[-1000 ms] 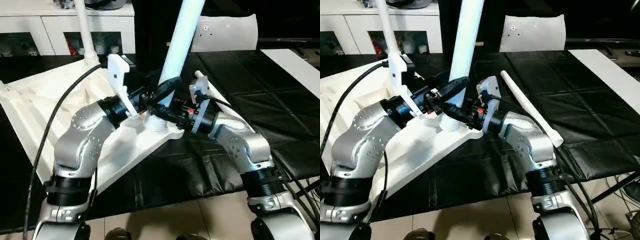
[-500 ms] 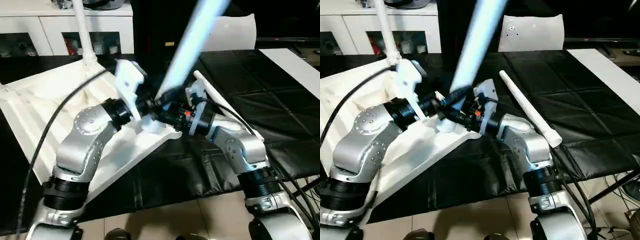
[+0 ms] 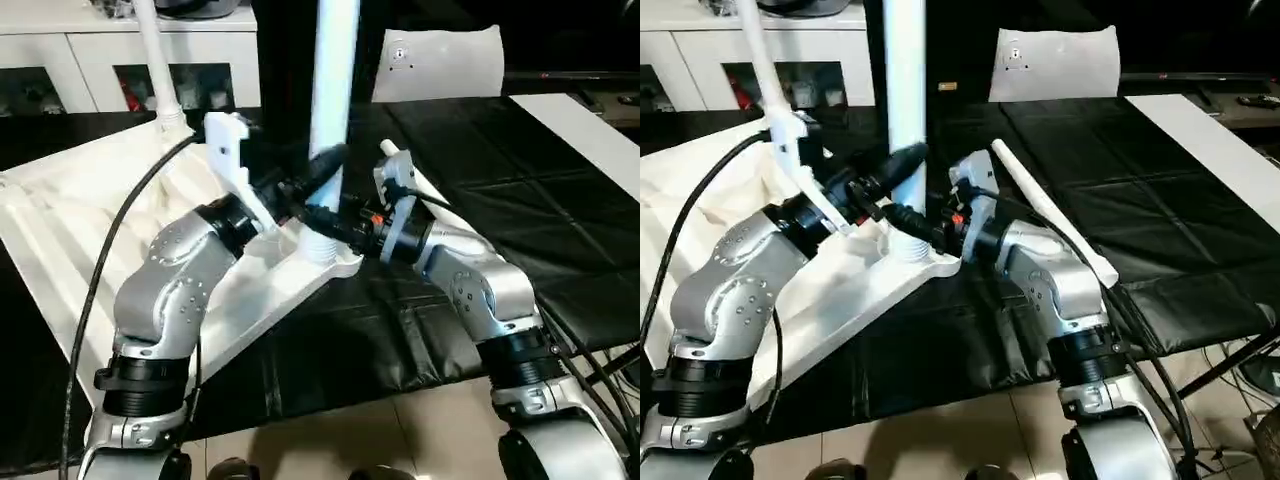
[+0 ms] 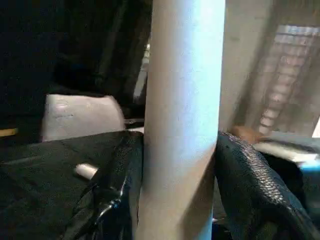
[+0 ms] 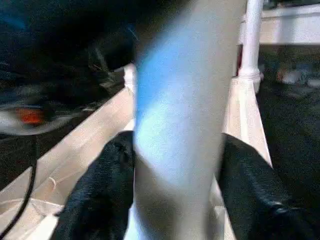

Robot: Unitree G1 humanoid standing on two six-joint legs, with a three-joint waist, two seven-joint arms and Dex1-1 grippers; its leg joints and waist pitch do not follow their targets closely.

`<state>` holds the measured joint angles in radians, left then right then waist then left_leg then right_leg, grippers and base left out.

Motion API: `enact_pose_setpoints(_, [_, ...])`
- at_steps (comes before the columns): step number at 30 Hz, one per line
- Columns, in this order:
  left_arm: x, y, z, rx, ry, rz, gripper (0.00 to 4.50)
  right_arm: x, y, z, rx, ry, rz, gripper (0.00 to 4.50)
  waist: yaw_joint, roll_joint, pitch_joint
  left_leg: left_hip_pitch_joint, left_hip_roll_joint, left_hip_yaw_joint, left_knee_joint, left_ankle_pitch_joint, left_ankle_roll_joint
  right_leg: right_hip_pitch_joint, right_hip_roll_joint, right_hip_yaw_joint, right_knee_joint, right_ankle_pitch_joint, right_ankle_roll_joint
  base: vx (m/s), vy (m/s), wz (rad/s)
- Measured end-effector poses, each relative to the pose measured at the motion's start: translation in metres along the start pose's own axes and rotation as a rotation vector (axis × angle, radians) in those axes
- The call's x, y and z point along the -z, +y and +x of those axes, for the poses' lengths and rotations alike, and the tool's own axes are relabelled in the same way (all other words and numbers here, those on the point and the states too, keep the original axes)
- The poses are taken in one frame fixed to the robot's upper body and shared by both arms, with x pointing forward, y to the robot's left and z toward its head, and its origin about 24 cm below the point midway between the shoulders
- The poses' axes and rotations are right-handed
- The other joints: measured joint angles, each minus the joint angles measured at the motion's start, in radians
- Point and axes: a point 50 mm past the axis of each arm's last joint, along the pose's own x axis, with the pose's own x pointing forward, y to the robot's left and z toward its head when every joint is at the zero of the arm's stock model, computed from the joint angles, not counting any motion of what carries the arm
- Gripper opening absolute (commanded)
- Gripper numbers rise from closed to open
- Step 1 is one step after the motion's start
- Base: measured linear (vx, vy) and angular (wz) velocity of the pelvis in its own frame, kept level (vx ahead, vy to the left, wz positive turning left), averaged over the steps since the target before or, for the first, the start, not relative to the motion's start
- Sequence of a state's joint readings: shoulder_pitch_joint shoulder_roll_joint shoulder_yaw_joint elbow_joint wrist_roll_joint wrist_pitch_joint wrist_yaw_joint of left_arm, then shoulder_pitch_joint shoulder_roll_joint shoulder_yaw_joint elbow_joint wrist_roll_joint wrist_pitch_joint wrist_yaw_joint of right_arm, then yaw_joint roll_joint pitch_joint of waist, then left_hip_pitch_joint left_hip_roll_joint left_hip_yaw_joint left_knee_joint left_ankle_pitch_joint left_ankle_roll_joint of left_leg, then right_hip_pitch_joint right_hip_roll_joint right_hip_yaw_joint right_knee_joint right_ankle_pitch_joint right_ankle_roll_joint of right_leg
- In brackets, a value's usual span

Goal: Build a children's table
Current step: Pick table leg

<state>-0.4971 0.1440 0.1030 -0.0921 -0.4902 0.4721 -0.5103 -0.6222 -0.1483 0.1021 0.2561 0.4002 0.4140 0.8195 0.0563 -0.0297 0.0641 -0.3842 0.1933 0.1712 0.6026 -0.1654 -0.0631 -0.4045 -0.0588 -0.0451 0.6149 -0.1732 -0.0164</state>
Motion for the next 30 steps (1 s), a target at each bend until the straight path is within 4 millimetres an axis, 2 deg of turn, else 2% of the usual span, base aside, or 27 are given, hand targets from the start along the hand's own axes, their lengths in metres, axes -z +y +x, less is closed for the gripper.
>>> enact_pose_setpoints(6, [-0.002,0.011,-0.006,-0.064,-0.016,-0.032,1.88,-0.005,-0.001,-0.003,-0.016,-0.029,0.005,3.33,0.004,-0.006,0.0,-0.001,0.0,0.0,0.0,0.0,0.0,0.0,0.0,0.0,0.0,-0.002,0.003,0.0,0.0,0.0])
enact_pose_setpoints(10, [0.002,0.015,-0.006,-0.083,-0.014,-0.067,1.88,-0.011,-0.002,-0.003,-0.013,-0.055,0.0,3.52,0.003,-0.009,0.0,0.0,0.0,0.0,0.0,0.0,0.0,0.0,0.0,0.0,0.0,-0.001,0.001,0.0,0.0,0.0])
enact_pose_setpoints(15, [0.002,0.019,-0.008,-0.024,-0.018,-0.143,1.88,-0.022,-0.013,-0.017,0.014,-0.101,0.022,4.02,0.004,-0.011,0.0,0.0,0.0,0.0,0.0,0.0,0.0,0.0,0.0,0.0,0.0,-0.001,0.001,0.0,0.0,0.0])
enact_pose_setpoints(19, [0.002,0.011,-0.008,0.153,0.013,-0.2,1.88,-0.026,-0.017,-0.027,-0.022,-0.045,0.034,4.38,0.006,-0.011,-0.001,0.0,0.0,0.0,0.0,0.0,0.0,0.0,0.0,0.0,0.0,0.0,0.0,0.0,0.0,0.0])
enact_pose_setpoints(23, [-0.001,0.003,-0.005,0.289,0.028,-0.221,1.88,-0.025,-0.015,-0.034,-0.11,0.013,0.071,4.38,0.006,-0.012,0.0,-0.001,0.0,0.0,0.0,0.0,0.0,0.0,0.0,0.0,0.0,0.0,0.0,0.0,0.0,0.0])
enact_pose_setpoints(27, [-0.011,-0.009,0.001,0.499,0.034,-0.211,1.88,-0.027,-0.007,-0.044,-0.268,0.076,0.078,4.44,0.006,-0.012,0.0,0.0,0.0,0.0,0.0,0.0,0.0,0.0,0.0,0.0,0.0,0.0,-0.001,0.0,0.0,0.0])
enact_pose_setpoints(30, [-0.014,-0.015,0.005,0.578,0.034,-0.209,1.88,-0.026,-0.003,-0.044,-0.333,0.093,0.087,4.44,0.006,-0.014,-0.001,0.0,0.0,0.0,0.0,0.0,0.0,0.0,0.0,0.0,0.0,0.001,-0.001,0.0,0.0,0.0])
